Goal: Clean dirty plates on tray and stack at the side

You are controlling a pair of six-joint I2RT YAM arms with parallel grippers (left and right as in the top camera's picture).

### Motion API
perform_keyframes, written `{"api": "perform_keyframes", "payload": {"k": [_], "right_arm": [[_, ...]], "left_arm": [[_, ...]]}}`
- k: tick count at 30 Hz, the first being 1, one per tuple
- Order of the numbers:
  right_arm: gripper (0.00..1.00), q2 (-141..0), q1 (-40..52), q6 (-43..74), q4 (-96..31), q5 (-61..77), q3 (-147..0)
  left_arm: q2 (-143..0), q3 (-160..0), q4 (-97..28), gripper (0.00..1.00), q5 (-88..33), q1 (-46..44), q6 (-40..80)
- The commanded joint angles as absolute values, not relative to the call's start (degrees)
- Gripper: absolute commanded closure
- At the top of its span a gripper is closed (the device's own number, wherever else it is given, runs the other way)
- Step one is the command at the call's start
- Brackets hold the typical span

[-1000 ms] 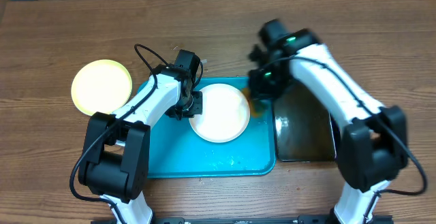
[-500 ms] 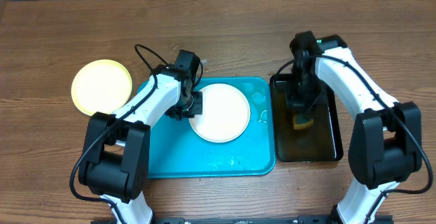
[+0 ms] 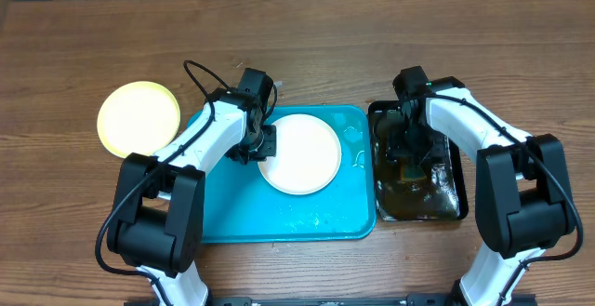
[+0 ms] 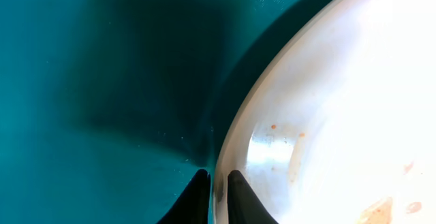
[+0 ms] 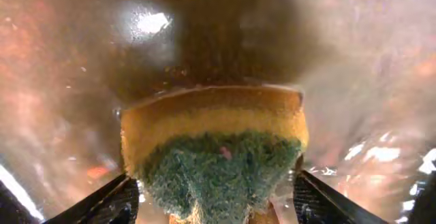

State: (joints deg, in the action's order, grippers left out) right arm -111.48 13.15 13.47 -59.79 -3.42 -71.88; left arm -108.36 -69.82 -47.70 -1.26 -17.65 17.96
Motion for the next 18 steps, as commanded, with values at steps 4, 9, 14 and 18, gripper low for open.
{"api": "perform_keyframes", "payload": {"k": [4, 9, 14, 18], "right_arm": [[0.46, -110.17, 12.99, 13.78, -60.23, -4.38, -70.41], [0.55, -110.17, 12.99, 13.78, -59.66, -4.12, -69.67], [0.19, -110.17, 12.99, 13.74, -60.07, -0.91, -69.69], [0.30, -110.17, 12.99, 13.74, -61.63, 0.34, -69.69]], "left_arm": [[-108.47, -69.52, -47.75, 0.87, -1.52, -18.04, 17.15], [-108.49, -69.52, -47.72, 0.87, -1.54, -18.04, 17.15], [-108.47, -69.52, -47.75, 0.86, -1.52, -18.04, 17.15], [-108.47, -69.52, -47.75, 0.85, -1.52, -18.04, 17.15]]}}
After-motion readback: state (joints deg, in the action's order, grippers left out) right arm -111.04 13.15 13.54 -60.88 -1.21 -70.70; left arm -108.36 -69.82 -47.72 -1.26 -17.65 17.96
